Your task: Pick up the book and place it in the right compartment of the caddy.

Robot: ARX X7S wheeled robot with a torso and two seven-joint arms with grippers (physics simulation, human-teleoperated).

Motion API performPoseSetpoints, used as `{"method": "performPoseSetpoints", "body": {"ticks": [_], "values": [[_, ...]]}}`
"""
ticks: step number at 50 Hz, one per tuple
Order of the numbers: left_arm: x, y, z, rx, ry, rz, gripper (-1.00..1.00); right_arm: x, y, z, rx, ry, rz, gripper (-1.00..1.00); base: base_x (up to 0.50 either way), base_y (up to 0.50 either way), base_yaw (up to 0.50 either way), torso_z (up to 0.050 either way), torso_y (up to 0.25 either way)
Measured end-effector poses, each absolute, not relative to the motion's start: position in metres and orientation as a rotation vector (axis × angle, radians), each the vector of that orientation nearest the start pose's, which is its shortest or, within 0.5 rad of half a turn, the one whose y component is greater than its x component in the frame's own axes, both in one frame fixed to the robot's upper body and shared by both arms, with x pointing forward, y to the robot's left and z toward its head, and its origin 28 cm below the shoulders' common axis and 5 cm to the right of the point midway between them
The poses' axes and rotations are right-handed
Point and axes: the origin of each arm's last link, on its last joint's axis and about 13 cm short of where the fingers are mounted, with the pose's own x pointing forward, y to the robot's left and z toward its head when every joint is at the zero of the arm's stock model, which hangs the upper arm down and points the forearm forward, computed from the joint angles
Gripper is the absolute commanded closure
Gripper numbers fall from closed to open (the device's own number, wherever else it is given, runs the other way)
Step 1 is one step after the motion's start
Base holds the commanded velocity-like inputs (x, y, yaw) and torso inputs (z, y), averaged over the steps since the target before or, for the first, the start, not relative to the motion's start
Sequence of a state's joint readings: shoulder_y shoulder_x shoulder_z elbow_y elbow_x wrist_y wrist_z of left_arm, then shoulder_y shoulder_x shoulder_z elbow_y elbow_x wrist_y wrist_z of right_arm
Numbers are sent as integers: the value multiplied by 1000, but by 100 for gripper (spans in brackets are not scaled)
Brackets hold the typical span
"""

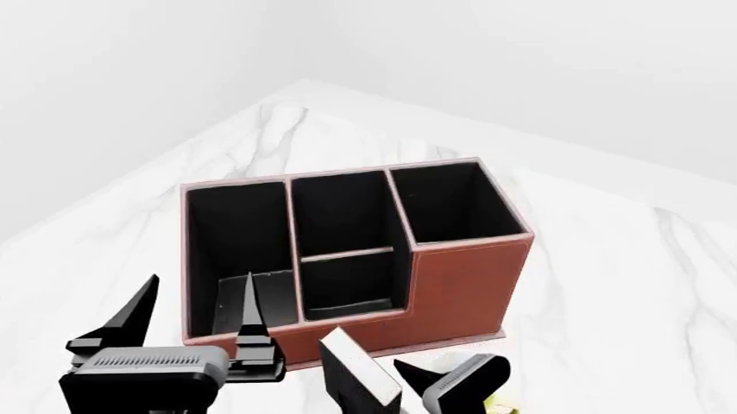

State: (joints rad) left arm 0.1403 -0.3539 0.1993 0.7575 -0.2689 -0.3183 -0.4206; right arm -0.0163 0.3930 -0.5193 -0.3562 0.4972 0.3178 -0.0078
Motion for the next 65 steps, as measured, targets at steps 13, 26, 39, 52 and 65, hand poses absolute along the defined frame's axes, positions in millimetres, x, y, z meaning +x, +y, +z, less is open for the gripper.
{"method": "performPoseSetpoints", "body": {"ticks": [13, 26, 39, 52, 65], "values": [[156, 207, 116, -4, -211, 16, -100, 165, -66, 35, 103, 242, 643, -100, 0, 0, 0, 0, 0], [156, 207, 116, -4, -210, 17, -100, 165, -66, 33, 103, 245, 648, 100, 0, 0, 0, 0, 0], [156, 207, 116, -4, -210, 17, -100, 165, -68, 32, 97, 248, 633, 100, 0, 0, 0, 0, 0], [156, 207, 116, -4, -208, 19, -100, 163, -69, 35, 90, 244, 628, 100, 0, 0, 0, 0, 0], [156, 207, 116, -4, -209, 20, -100, 164, -72, 54, 85, 213, 612, 100, 0, 0, 0, 0, 1]]}}
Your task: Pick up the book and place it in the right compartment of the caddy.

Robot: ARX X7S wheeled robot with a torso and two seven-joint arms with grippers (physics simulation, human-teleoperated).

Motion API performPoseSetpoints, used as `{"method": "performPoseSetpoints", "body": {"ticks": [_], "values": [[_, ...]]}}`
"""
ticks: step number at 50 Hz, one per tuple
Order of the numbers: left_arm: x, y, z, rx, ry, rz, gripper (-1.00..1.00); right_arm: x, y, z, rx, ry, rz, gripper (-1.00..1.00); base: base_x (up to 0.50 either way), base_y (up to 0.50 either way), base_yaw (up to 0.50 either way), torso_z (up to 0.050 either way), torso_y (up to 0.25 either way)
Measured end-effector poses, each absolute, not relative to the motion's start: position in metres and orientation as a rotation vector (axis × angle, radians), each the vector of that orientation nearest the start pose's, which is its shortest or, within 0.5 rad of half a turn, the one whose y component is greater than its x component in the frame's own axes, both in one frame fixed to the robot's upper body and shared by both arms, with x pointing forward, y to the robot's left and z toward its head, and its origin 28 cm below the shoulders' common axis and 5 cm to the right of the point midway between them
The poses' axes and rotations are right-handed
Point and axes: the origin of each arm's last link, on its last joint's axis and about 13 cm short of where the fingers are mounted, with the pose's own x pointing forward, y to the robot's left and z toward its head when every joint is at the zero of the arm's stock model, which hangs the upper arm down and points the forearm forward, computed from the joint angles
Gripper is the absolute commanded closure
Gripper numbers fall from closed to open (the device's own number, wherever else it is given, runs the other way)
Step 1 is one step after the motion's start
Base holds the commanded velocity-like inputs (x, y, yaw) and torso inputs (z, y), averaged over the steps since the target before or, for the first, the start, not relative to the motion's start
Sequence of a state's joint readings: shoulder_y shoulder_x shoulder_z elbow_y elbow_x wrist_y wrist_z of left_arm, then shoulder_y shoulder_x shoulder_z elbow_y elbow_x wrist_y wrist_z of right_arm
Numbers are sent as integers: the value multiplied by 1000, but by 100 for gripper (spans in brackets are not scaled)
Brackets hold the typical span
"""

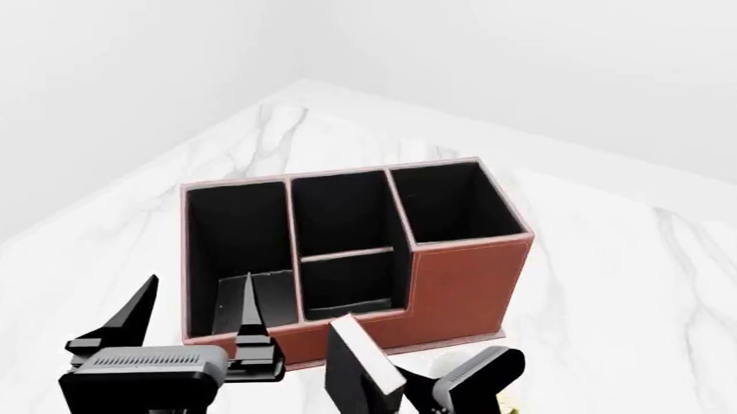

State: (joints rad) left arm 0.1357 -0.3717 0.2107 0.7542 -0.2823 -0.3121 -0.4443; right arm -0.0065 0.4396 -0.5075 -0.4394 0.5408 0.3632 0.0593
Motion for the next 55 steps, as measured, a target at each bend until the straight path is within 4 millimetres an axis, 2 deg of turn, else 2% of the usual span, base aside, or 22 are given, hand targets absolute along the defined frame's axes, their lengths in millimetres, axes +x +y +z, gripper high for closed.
{"method": "performPoseSetpoints", "body": {"ticks": [36, 55], "values": [[155, 208, 118, -4, -212, 23, -100, 179, -76, 152, 40, 35, 618, 100, 0, 0, 0, 0, 1], [156, 208, 118, -4, -212, 21, -100, 192, -77, 195, 16, -54, 612, 100, 0, 0, 0, 0, 1]]}}
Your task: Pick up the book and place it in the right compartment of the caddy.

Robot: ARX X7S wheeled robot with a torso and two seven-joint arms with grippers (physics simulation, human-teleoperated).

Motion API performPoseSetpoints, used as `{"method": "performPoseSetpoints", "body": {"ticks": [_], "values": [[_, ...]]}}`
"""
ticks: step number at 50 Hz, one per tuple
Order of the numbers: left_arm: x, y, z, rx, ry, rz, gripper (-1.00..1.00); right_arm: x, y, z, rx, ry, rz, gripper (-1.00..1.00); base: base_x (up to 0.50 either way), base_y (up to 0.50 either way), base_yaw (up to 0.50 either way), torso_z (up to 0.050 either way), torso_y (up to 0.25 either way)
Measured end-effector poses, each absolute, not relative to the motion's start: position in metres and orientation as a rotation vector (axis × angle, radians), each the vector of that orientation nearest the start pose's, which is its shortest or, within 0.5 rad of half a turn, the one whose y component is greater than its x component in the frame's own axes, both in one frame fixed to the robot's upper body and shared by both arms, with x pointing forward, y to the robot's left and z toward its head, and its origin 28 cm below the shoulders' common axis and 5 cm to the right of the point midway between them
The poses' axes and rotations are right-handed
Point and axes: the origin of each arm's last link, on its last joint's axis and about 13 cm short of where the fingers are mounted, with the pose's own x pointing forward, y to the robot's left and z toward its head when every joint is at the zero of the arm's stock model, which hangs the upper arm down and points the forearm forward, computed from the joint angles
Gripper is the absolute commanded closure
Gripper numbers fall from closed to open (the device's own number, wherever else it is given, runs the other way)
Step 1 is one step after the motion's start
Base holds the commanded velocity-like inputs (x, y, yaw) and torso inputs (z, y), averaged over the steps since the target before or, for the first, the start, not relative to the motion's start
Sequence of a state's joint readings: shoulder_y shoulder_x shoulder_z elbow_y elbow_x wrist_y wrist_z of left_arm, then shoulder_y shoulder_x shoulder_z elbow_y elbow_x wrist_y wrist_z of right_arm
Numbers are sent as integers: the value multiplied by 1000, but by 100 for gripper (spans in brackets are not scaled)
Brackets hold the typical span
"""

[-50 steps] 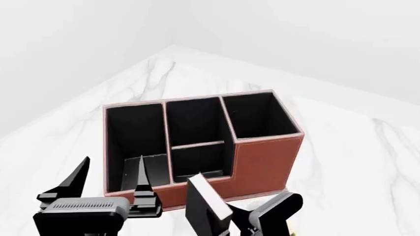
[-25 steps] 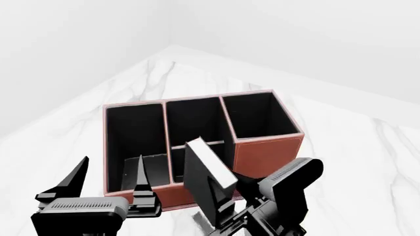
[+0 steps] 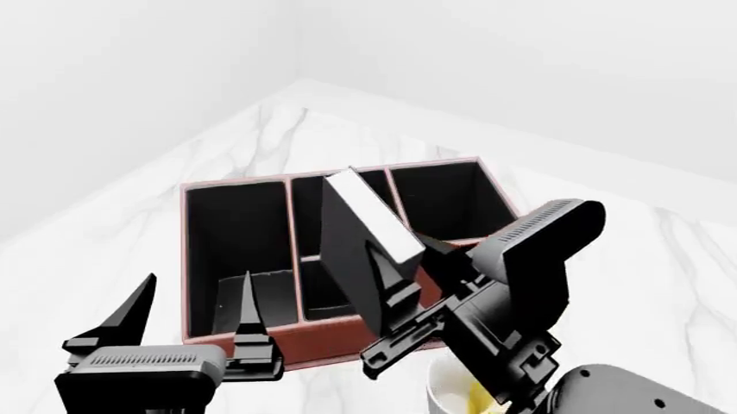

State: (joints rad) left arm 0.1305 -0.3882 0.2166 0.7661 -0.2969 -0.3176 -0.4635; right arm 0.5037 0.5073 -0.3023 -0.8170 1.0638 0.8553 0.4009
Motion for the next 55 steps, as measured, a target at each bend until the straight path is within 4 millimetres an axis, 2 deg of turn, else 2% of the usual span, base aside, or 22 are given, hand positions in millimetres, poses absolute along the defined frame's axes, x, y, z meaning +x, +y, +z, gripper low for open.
{"method": "performPoseSetpoints", "body": {"ticks": [19, 32, 43, 55], "values": [[155, 207, 118, -5, -209, 18, -100, 207, -81, 237, 17, -135, 585, 100, 0, 0, 0, 0, 1], [156, 207, 117, -6, -208, 15, -100, 221, -88, 257, 31, -179, 530, 100, 0, 0, 0, 0, 2], [156, 207, 116, -6, -207, 14, -100, 238, -94, 266, 44, -190, 471, 100, 0, 0, 0, 0, 1], [156, 206, 116, -6, -206, 13, -100, 257, -103, 267, 52, -176, 399, 100, 0, 0, 0, 1, 2]]}}
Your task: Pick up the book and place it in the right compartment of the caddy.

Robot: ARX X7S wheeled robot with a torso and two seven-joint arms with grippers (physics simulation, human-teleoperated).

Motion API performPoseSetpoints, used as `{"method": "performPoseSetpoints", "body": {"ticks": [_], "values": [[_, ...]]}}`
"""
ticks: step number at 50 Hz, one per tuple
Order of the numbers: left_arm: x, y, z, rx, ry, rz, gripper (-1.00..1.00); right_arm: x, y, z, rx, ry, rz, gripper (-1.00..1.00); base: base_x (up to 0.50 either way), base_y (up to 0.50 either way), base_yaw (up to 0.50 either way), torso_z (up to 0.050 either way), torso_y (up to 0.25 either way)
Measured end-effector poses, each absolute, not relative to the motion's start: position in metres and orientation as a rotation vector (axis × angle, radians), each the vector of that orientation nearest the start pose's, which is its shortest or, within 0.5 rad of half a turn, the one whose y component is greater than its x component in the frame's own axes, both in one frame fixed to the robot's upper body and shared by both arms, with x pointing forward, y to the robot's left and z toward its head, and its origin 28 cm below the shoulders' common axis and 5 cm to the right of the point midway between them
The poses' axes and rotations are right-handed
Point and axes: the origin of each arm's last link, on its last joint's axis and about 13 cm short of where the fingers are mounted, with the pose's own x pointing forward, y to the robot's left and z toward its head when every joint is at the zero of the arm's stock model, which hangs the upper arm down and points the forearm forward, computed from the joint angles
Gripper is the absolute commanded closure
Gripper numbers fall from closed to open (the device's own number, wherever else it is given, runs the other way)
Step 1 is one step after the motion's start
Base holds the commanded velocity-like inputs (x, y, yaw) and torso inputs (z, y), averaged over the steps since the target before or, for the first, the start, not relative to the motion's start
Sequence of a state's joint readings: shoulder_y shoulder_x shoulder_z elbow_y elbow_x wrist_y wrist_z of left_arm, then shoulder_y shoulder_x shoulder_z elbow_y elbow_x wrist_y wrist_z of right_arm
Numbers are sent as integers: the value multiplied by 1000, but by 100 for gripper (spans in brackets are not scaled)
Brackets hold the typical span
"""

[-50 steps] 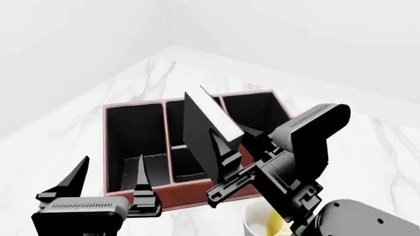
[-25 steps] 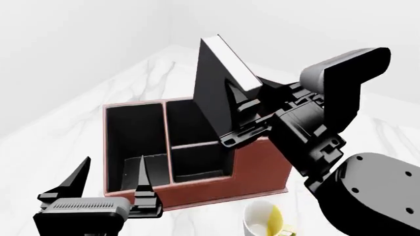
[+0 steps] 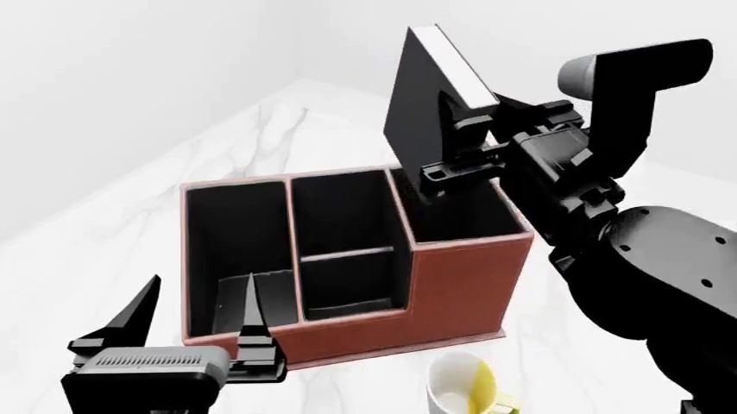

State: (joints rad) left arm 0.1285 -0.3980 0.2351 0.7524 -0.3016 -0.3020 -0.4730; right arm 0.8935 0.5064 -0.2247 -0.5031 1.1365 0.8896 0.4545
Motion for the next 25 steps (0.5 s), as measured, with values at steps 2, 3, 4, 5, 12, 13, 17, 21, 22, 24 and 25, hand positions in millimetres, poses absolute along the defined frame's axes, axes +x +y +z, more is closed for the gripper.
{"method": "performPoseSetpoints", "body": {"ticks": [2, 3, 4, 5, 12, 13, 17, 21, 22, 24, 25], "values": [[156, 206, 116, -6, -206, 13, -100, 260, -105, 266, 53, -171, 388, 100, 0, 0, 0, 0, 0], [156, 206, 116, -6, -206, 13, -100, 262, -106, 266, 54, -169, 382, 100, 0, 0, 0, 0, 0], [156, 206, 116, -6, -206, 13, -100, 264, -106, 266, 54, -167, 376, 100, 0, 0, 0, 0, 0], [156, 206, 116, -6, -206, 13, -100, 265, -107, 265, 54, -165, 370, 100, 0, 0, 0, 0, 0], [156, 206, 116, -6, -205, 13, -100, 276, -112, 261, 52, -147, 330, 100, 0, 0, 0, 0, 1], [156, 206, 116, -6, -205, 13, -100, 278, -112, 260, 51, -145, 324, 100, 0, 0, 0, 0, 0], [156, 206, 116, -7, -205, 13, -100, 284, -114, 257, 49, -135, 303, 100, 0, 0, 0, 0, 3], [156, 206, 116, -7, -205, 13, -100, 289, -117, 255, 47, -125, 283, 100, 0, 0, 0, 0, 3], [156, 206, 116, -7, -205, 13, -100, 291, -117, 254, 46, -123, 278, 100, 0, 0, 0, 0, 0], [156, 207, 116, -7, -205, 13, -100, 293, -118, 252, 45, -118, 268, 100, 0, 0, 0, 0, 0], [156, 207, 116, -7, -205, 13, -100, 295, -119, 252, 45, -116, 263, 100, 0, 0, 0, 0, 0]]}}
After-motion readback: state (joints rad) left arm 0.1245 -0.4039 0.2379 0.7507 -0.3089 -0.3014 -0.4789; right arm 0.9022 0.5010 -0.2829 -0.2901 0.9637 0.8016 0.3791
